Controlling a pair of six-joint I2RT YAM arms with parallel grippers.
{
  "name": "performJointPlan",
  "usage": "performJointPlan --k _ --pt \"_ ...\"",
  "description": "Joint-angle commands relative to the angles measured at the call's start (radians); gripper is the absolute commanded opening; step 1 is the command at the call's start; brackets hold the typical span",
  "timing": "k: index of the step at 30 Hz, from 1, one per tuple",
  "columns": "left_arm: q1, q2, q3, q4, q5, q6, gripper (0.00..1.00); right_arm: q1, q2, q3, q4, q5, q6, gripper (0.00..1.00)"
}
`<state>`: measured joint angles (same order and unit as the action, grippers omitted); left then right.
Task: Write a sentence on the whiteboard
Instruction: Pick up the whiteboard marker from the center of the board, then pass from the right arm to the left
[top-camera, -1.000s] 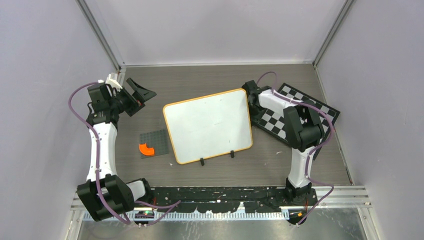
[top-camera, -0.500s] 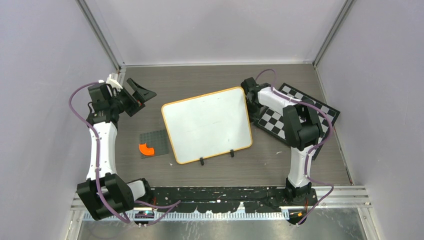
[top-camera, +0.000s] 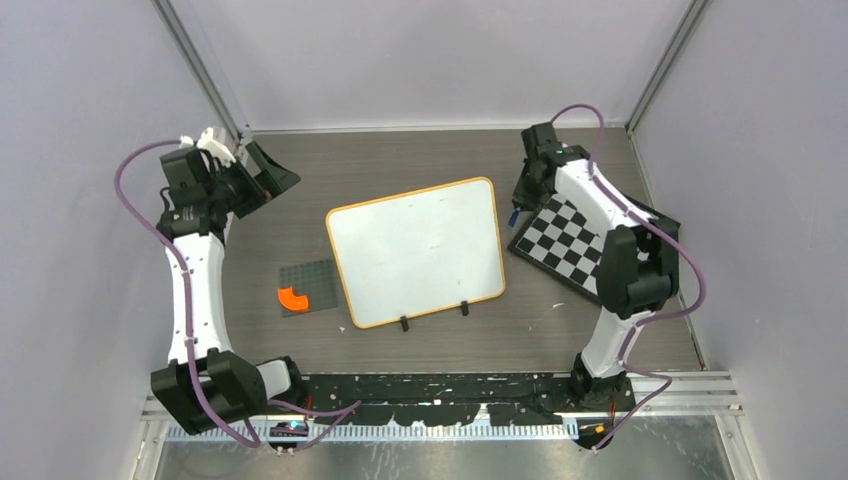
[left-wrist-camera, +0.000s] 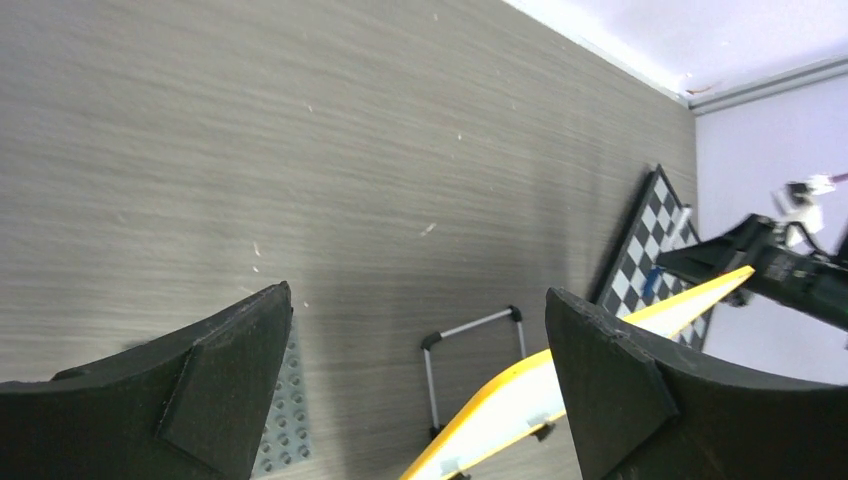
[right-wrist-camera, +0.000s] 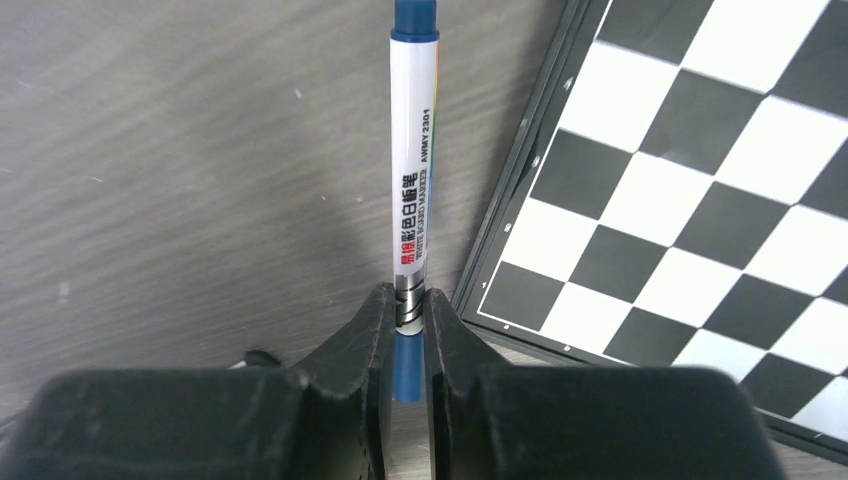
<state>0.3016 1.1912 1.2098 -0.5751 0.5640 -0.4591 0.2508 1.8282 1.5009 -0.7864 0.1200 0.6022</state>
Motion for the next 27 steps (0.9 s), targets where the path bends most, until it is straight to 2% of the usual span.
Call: performJointPlan --k 1,5,7,10,13,20,24,27 --pt "0.007 0.031 0.158 -0.089 -0.041 0.187 1.0 -0.058 -0.13 0.09 0.054 -0.047 -0.079 0.0" --pt "0.007 0.038 0.273 -0.084 -0.078 0.205 1.0 -0.08 -0.224 0.129 0.096 -0.067 -0.139 0.0" --pt "0.007 0.042 0.314 -0.049 0.038 0.203 1.0 -0.081 -0.28 0.142 0.124 -0.097 -0.155 0.0" --pt "-0.008 0.068 0.39 0.024 0.219 0.111 1.0 -0.081 -0.336 0.176 0.136 -0.181 -0.142 0.0" --pt "-0.118 0.092 0.473 0.0 0.247 0.121 1.0 -0.079 -0.391 0.194 0.176 -0.272 -0.095 0.0" --pt "-0.515 0.079 0.442 0.134 0.17 0.033 1.0 -0.018 -0.466 0.249 0.201 -0.47 0.088 0.0" --pt "-0.587 0.151 0.381 0.316 0.201 -0.169 0.94 0.033 -0.458 0.255 0.252 -0.555 0.185 0.0" --pt "-0.656 0.208 0.377 0.386 0.197 -0.221 0.88 0.079 -0.442 0.25 0.268 -0.537 0.202 0.0"
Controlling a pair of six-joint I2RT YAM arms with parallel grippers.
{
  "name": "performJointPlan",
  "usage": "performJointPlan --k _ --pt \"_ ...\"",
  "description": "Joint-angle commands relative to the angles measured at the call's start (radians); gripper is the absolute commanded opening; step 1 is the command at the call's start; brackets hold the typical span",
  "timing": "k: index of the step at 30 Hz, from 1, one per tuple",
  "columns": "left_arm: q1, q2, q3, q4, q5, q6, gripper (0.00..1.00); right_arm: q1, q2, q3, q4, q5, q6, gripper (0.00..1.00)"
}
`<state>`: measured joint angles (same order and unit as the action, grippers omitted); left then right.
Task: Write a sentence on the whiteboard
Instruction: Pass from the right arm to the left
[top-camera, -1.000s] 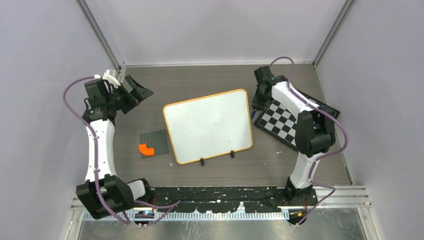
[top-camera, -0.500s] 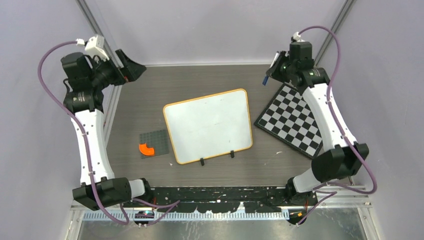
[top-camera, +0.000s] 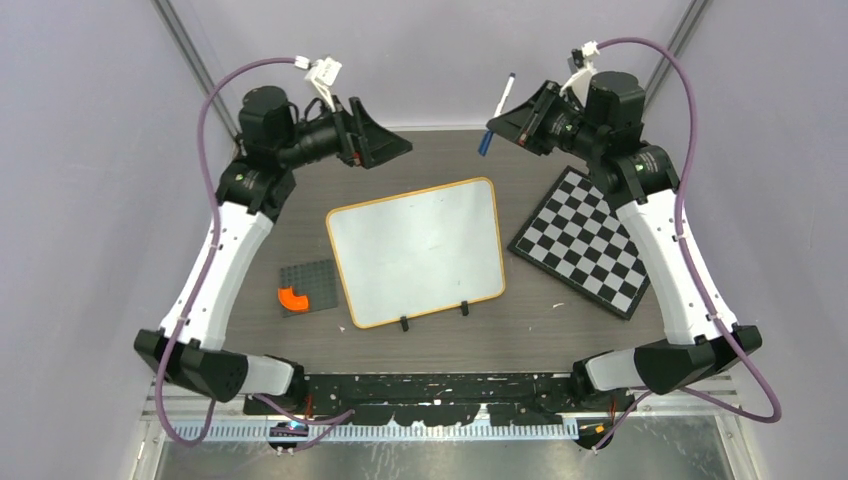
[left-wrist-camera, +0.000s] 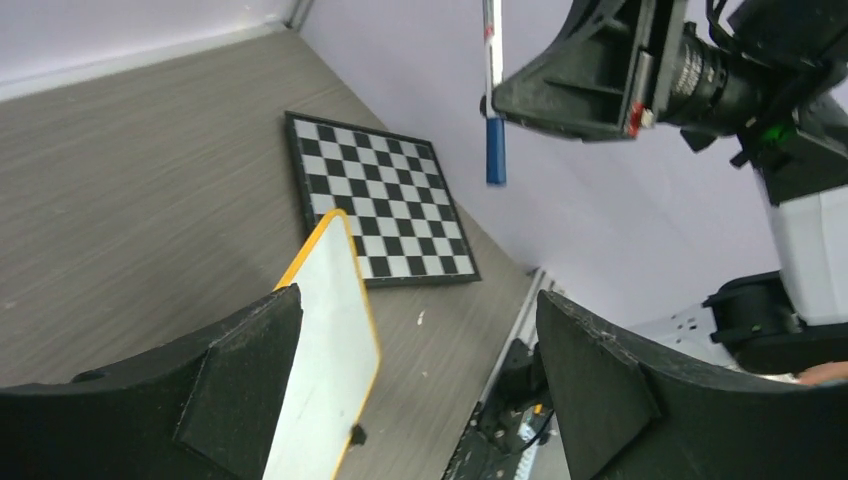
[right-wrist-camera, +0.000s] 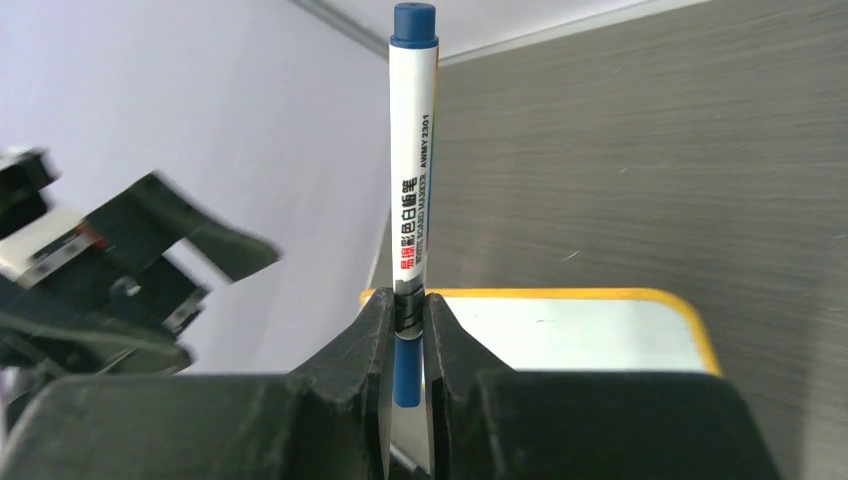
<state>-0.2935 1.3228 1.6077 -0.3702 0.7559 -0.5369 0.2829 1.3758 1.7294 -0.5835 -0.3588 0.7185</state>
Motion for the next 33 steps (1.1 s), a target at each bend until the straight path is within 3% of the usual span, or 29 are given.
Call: performJointPlan --k 1,7,13,16,18,20,21,23,25,27,29,33 --pt "-0.091 0.091 -0.008 0.182 -0.006 -0.127 0.87 0.054 0.017 0.017 0.072 -0.056 0.09 0.0" --pt "-0.207 0.175 0.076 0.106 -0.104 -0.018 0.79 0.126 0.05 0.013 0.081 -0.022 0.081 0.0" --pt "-0.242 0.238 0.105 0.14 -0.081 -0.043 0.66 0.169 0.077 0.018 0.075 0.002 0.07 0.0" --pt "-0.252 0.259 0.106 0.172 -0.05 -0.07 0.5 0.177 0.089 0.025 0.072 0.005 0.061 0.0" --pt "-0.251 0.263 0.1 0.182 -0.039 -0.079 0.31 0.178 0.09 0.028 0.071 0.001 0.059 0.0" --pt "-0.247 0.261 0.097 0.166 -0.034 -0.061 0.07 0.178 0.084 0.035 0.063 0.0 0.034 0.0" --pt "-0.242 0.258 0.095 0.151 -0.034 -0.051 0.01 0.177 0.08 0.037 0.059 -0.003 0.012 0.01" --pt "-0.227 0.247 0.088 0.123 -0.02 -0.029 0.0 0.165 0.07 0.036 0.044 -0.027 -0.038 0.2" --pt "-0.207 0.234 0.087 0.057 -0.01 0.012 0.0 0.137 0.054 0.014 0.041 -0.103 -0.092 0.62" --pt "-0.19 0.212 0.085 -0.008 0.019 0.076 0.0 0.097 0.028 -0.019 0.051 -0.188 -0.12 0.9" --pt "-0.181 0.191 0.095 -0.114 0.061 0.21 0.0 0.036 0.005 -0.062 0.064 -0.303 -0.131 0.99" --pt "-0.181 0.141 0.094 -0.355 0.125 0.538 0.0 -0.106 -0.019 -0.169 0.155 -0.681 -0.083 1.0"
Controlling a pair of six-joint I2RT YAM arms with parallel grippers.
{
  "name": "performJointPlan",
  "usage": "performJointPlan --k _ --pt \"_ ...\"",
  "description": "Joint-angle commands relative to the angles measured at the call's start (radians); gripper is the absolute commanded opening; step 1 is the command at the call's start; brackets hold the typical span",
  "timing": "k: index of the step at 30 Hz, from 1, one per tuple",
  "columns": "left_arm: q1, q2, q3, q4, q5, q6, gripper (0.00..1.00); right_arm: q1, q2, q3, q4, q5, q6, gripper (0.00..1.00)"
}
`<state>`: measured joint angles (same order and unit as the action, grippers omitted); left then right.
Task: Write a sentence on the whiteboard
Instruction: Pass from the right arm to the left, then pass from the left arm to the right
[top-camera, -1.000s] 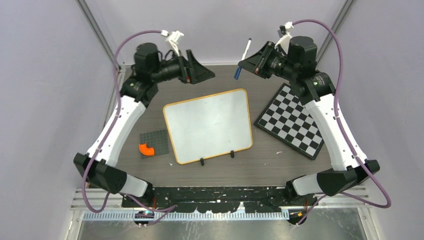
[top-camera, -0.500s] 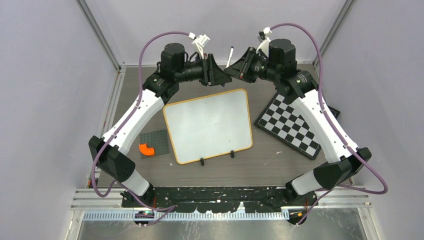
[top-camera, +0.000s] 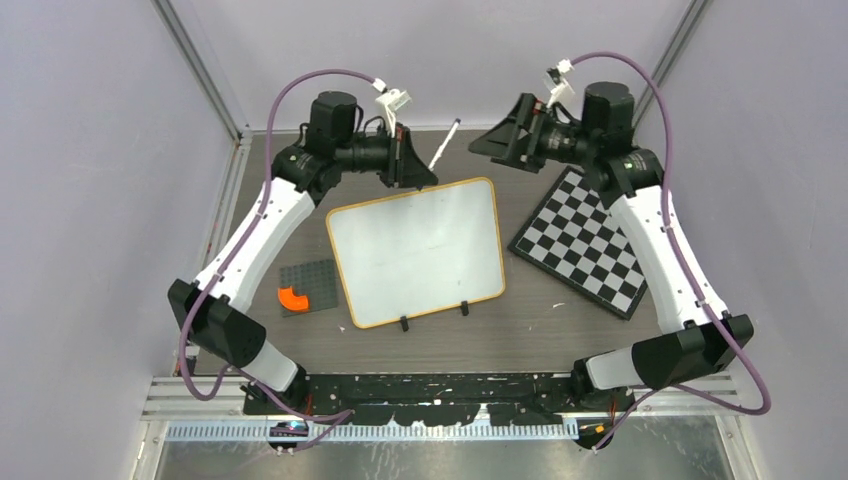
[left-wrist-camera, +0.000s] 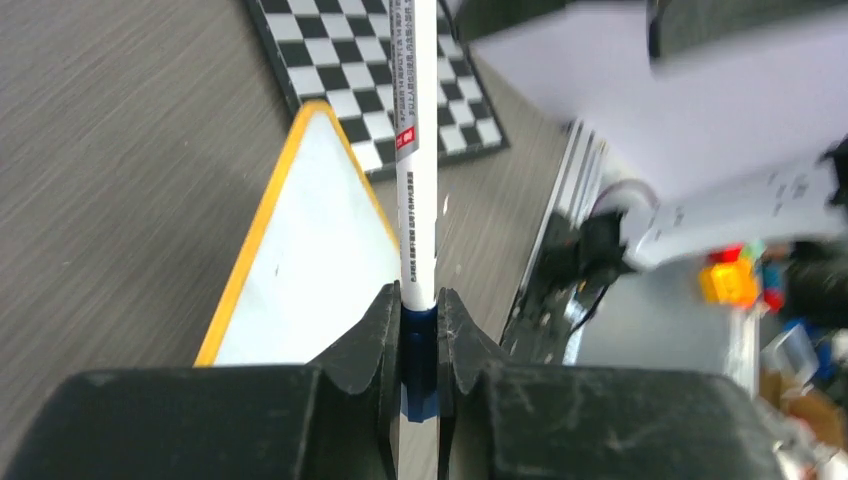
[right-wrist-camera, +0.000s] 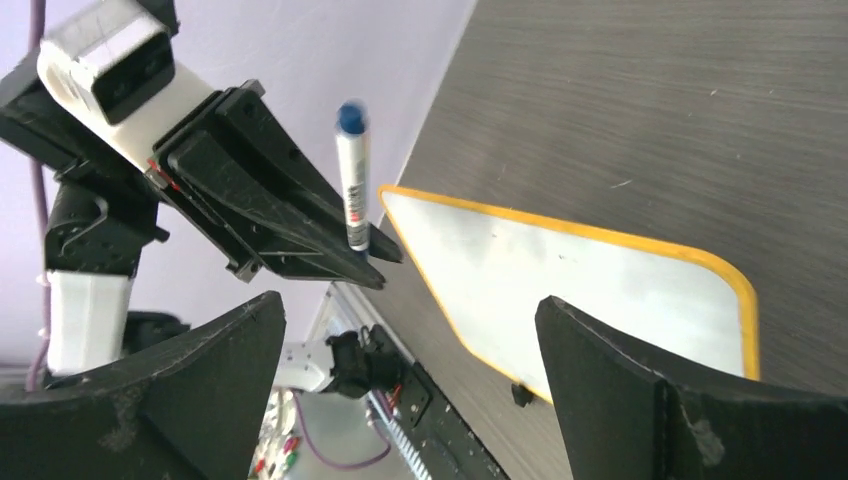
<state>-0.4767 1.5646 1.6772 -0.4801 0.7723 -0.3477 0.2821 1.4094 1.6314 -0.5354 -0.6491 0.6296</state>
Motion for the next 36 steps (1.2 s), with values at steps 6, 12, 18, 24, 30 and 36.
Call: performJointPlan --k 6,12,18,24,30,36 --pt "-0.025 -0.106 0.044 -0.502 0.078 0.581 0.0 -0.058 -0.064 -0.066 -0.102 -0.515 -0.151 0.93" --pt "-0.078 -0.094 0.063 -0.6 0.052 0.674 0.0 0.047 -0.022 -0.007 -0.269 -0.427 -0.279 0.8" --pt "-0.122 -0.073 0.088 -0.671 0.08 0.746 0.0 0.179 0.022 0.028 -0.423 -0.308 -0.42 0.63" --pt "-0.153 -0.051 0.108 -0.719 0.097 0.793 0.0 0.198 0.033 0.029 -0.436 -0.338 -0.427 0.5" --pt "-0.171 -0.032 0.131 -0.735 0.111 0.804 0.0 0.213 0.029 0.016 -0.431 -0.355 -0.416 0.49" --pt "-0.191 -0.012 0.158 -0.756 0.097 0.821 0.0 0.246 0.031 0.031 -0.461 -0.339 -0.453 0.38"
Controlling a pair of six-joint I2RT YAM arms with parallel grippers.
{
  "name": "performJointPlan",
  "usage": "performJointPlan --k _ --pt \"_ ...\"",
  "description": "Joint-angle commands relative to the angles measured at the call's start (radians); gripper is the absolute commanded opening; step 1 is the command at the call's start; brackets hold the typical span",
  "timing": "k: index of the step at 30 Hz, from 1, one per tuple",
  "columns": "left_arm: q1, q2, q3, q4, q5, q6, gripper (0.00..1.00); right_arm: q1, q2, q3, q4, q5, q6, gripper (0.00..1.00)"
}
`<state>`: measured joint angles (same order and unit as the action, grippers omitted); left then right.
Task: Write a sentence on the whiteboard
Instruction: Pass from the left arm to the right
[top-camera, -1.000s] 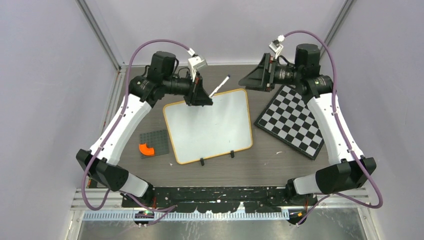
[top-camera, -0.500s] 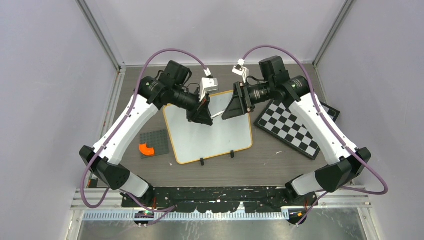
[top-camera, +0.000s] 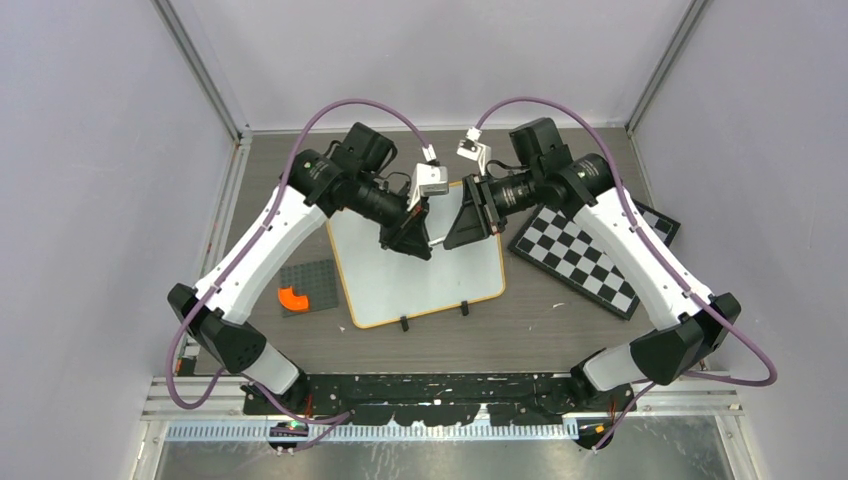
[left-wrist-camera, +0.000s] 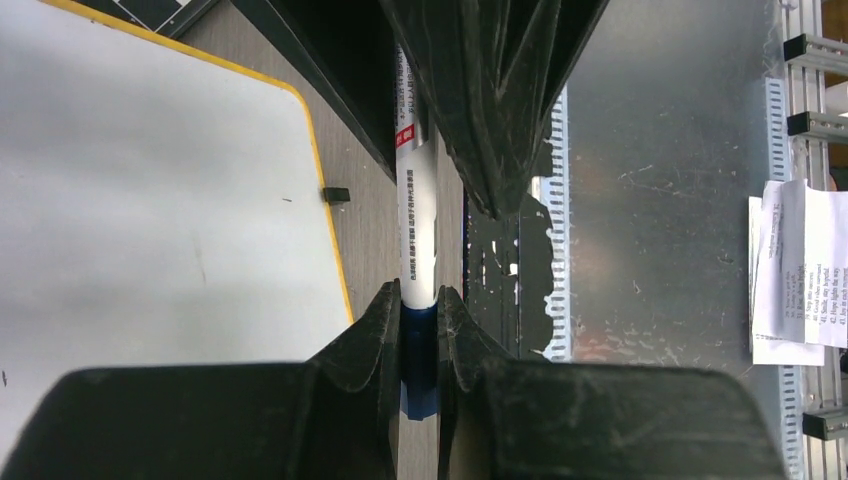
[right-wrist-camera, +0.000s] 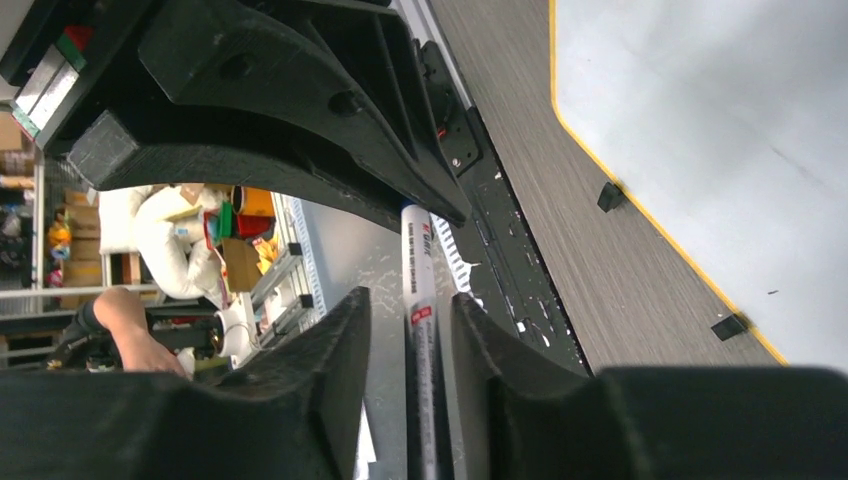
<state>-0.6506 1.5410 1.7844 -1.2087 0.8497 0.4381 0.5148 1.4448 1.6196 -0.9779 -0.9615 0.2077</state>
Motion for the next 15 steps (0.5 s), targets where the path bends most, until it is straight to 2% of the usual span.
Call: performJointPlan --k 1,6,10,11,15 --pt "-0.023 0.017 0.057 -0.033 0.012 0.041 0.0 0.013 0.001 0.041 -0.019 -0.046 -0.032 0.36" --pt "-0.036 0.041 0.091 -0.058 -0.003 0.051 0.0 0.018 0.018 0.044 -0.037 -0.076 -0.043 0.21" --pt "-0.037 0.036 0.099 -0.044 -0.048 0.036 0.0 0.023 0.024 0.061 -0.084 -0.053 -0.067 0.01" --pt "-0.037 0.03 0.097 -0.037 -0.062 0.021 0.05 0.022 0.026 0.069 -0.097 -0.047 -0.077 0.0" --pt "-0.011 -0.015 0.047 0.011 -0.055 -0.006 0.39 0.01 0.009 0.089 -0.092 -0.007 -0.079 0.0"
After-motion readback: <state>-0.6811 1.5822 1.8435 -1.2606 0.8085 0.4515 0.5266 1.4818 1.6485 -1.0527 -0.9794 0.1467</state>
